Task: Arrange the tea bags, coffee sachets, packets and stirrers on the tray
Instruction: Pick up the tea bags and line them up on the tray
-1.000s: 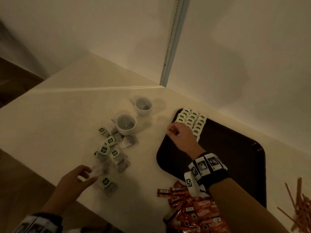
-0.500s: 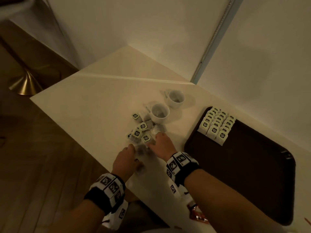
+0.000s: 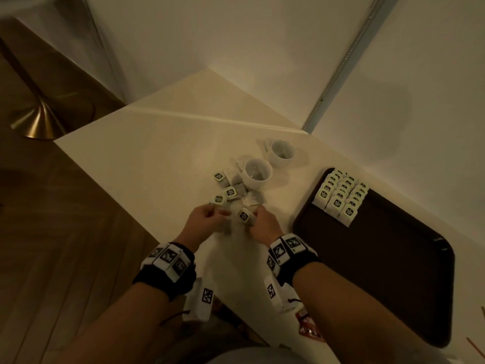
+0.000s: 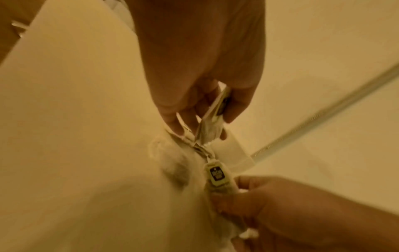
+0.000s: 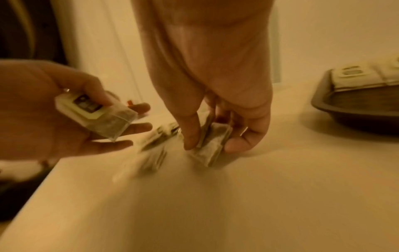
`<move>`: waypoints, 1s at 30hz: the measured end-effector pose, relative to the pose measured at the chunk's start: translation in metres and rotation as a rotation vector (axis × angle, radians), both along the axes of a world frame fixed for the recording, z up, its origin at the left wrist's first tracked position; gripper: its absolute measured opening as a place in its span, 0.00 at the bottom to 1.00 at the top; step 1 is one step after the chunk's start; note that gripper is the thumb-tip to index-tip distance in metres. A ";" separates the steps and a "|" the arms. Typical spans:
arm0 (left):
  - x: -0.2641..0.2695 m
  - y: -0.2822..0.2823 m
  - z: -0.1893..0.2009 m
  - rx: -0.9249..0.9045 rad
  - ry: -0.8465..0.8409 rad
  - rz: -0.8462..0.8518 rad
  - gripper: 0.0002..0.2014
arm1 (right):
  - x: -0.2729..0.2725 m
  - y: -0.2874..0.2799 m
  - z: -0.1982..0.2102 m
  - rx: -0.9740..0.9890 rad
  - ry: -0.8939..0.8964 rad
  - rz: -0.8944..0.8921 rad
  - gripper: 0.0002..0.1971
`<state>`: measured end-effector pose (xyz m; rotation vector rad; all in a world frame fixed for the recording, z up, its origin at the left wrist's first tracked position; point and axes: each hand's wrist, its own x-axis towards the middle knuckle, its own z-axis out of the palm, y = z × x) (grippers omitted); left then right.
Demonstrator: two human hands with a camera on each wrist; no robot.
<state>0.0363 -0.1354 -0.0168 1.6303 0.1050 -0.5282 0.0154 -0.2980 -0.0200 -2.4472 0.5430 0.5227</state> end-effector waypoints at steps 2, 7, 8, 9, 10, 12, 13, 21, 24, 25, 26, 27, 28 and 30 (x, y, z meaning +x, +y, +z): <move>0.007 -0.005 0.016 -0.276 0.116 0.090 0.22 | -0.002 -0.011 0.009 0.132 -0.039 -0.075 0.21; 0.028 -0.024 0.042 -0.733 0.518 0.218 0.12 | -0.002 -0.039 0.049 0.440 -0.251 -0.211 0.17; 0.030 -0.032 0.046 -0.737 0.536 0.142 0.11 | -0.003 -0.043 0.059 0.470 -0.286 -0.192 0.17; 0.031 -0.040 0.048 -0.727 0.542 0.047 0.16 | -0.004 -0.046 0.069 0.490 -0.314 -0.168 0.17; 0.031 -0.049 0.053 -0.706 0.540 -0.049 0.22 | -0.004 -0.049 0.077 0.507 -0.333 -0.150 0.17; 0.026 -0.068 0.064 -0.715 0.536 -0.219 0.30 | -0.005 -0.053 0.087 0.525 -0.361 -0.151 0.17; 0.022 -0.076 0.070 -0.732 0.531 -0.278 0.31 | -0.005 -0.054 0.090 0.512 -0.383 -0.173 0.15; 0.014 -0.110 0.085 -0.662 0.491 -0.296 0.19 | -0.015 -0.079 0.104 0.386 -0.638 -0.349 0.06; 0.016 -0.109 0.085 -0.622 0.431 -0.284 0.13 | -0.021 -0.090 0.114 0.493 -0.671 -0.333 0.04; 0.017 -0.111 0.086 -0.597 0.401 -0.282 0.11 | -0.023 -0.094 0.119 0.500 -0.680 -0.300 0.05; 0.017 -0.112 0.091 -0.567 0.352 -0.286 0.09 | -0.025 -0.098 0.124 0.489 -0.698 -0.259 0.06; 0.018 -0.114 0.096 -0.520 0.262 -0.291 0.10 | -0.026 -0.101 0.130 0.468 -0.720 -0.215 0.07; 0.018 -0.116 0.102 -0.460 0.140 -0.292 0.11 | -0.028 -0.103 0.136 0.435 -0.741 -0.175 0.07; 0.019 -0.120 0.118 -0.330 -0.142 -0.272 0.09 | -0.030 -0.105 0.148 0.361 -0.802 -0.103 0.05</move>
